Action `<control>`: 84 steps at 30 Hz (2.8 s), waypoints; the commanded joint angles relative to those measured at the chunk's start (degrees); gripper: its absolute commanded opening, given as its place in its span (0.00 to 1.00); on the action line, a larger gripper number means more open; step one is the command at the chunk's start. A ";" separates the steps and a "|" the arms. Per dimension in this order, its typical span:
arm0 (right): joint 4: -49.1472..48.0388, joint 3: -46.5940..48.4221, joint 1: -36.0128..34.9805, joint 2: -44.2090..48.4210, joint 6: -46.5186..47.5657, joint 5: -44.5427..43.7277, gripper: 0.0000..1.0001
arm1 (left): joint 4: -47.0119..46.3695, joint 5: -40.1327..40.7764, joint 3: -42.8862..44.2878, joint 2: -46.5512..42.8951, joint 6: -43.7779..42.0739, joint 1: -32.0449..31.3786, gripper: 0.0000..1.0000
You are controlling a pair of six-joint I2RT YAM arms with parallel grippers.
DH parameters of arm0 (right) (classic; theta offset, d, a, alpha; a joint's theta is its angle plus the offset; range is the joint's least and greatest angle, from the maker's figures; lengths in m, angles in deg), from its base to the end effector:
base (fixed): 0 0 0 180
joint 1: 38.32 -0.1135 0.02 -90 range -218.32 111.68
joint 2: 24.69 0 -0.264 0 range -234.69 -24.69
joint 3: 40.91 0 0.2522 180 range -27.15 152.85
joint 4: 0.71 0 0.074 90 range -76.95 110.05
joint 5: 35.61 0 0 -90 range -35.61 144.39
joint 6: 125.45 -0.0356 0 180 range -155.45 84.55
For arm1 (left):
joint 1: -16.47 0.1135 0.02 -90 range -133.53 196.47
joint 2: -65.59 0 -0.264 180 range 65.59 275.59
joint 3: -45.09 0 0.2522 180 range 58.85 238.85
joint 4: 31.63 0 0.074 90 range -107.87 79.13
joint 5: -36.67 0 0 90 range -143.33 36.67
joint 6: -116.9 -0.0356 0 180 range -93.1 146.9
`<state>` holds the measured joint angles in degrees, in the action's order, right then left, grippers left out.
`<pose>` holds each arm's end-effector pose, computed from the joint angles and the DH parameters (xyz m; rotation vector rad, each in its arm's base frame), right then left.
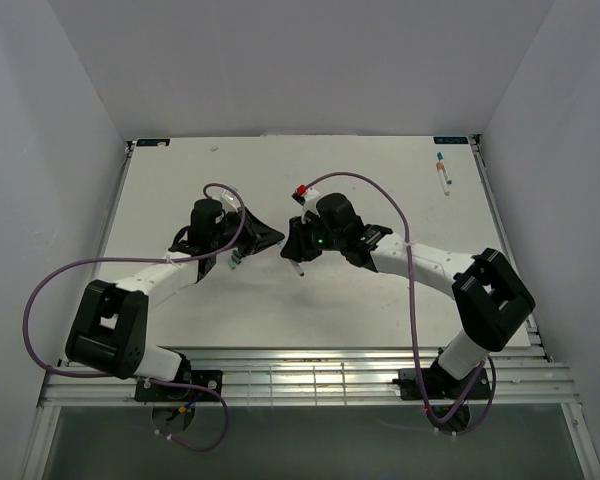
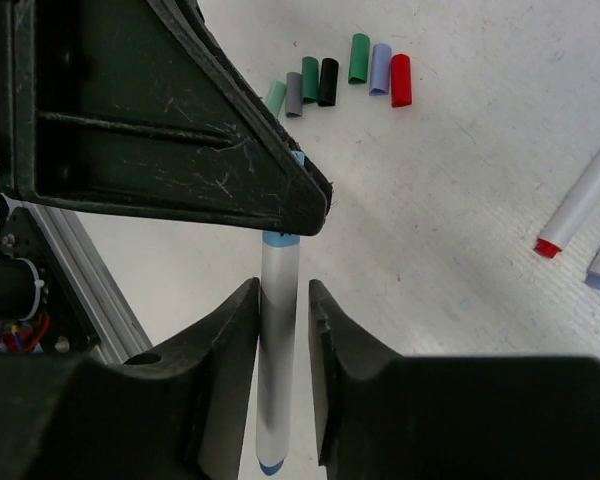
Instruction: Open the pen caps
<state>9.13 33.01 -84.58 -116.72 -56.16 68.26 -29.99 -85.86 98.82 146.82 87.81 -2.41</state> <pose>0.2462 0.2696 0.2481 -0.6384 2.0936 0.9458 0.2723 -0.1133 0.2073 -0.4552 2.2800 -1.3763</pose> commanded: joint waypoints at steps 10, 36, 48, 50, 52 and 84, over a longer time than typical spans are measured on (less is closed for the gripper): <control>0.67 -3.46 -2.51 2.46 -1.34 0.81 0.08 | 0.07 3.70 4.50 0.15 -2.28 -0.02 0.00; -10.92 -20.25 -9.90 12.40 -13.21 10.90 0.08 | -1.67 16.10 9.87 -1.69 -10.72 10.26 0.00; -1.10 -14.11 -4.99 14.34 -5.24 3.01 0.08 | 5.31 15.30 7.85 -5.29 -15.63 11.49 0.00; -0.21 -12.88 0.17 13.55 -4.26 3.09 0.08 | 10.08 17.15 7.24 -6.25 -16.52 11.49 0.00; -0.30 -12.44 3.88 12.49 -1.71 2.66 0.08 | 14.75 18.11 5.83 -7.57 -17.65 11.49 0.00; 0.23 7.16 29.82 -16.68 13.06 -3.06 0.08 | 18.89 24.62 -9.38 -6.70 -15.90 11.49 0.20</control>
<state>11.73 36.55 -55.14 -131.40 -44.62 64.41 -10.86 -63.09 89.22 140.20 71.50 9.16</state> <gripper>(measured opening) 0.190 0.253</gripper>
